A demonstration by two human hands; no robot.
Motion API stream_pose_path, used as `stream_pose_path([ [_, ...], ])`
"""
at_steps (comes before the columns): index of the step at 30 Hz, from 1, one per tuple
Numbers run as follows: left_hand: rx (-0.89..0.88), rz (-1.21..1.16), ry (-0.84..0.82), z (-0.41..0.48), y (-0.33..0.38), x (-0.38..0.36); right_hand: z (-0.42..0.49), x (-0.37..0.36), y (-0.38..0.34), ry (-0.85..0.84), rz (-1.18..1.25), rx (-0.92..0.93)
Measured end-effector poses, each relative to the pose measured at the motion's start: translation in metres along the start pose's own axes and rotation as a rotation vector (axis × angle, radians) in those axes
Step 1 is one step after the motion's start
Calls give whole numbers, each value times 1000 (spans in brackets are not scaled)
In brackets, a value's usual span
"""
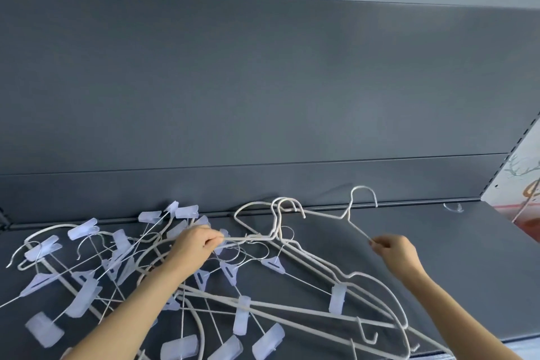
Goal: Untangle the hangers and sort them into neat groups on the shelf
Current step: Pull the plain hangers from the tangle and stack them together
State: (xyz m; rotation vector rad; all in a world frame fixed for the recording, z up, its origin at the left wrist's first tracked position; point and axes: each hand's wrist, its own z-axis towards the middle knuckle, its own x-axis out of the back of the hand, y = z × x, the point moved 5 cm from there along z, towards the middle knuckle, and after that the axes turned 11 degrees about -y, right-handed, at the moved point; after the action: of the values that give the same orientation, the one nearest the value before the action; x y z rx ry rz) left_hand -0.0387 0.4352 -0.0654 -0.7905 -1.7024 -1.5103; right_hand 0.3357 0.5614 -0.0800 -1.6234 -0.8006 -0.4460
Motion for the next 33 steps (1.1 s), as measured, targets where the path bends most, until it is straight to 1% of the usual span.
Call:
stream_pose_path([
  [3, 6, -27, -2, 1, -3, -1, -7, 19, -10, 124, -2, 114],
  [6, -3, -34, -3, 3, -4, 0, -9, 38, -9, 222, -43, 159],
  [11, -13, -36, 8, 4, -9, -2, -15, 69, 1, 339, -108, 191],
  [15, 0, -43, 24, 4, -12, -3, -22, 90, 14, 390, -124, 168],
  [18, -2, -20, 40, 4, -9, -2, -29, 100, 18, 433, -127, 192],
  [23, 43, 138, 38, 8, -3, -6, -35, 99, 17, 467, -109, 235],
  [27, 127, 419, 71, 13, 13, -2, -37, 96, 21, 457, -98, 237],
  [29, 154, 472, 109, 16, 29, 0, -38, 96, 23, 451, -87, 234],
  [31, 77, 422, 162, 21, 59, -3, -39, 95, 24, 445, -77, 232],
  [33, -105, 430, 159, 29, 98, -17, -39, 95, 24, 439, -73, 235],
])
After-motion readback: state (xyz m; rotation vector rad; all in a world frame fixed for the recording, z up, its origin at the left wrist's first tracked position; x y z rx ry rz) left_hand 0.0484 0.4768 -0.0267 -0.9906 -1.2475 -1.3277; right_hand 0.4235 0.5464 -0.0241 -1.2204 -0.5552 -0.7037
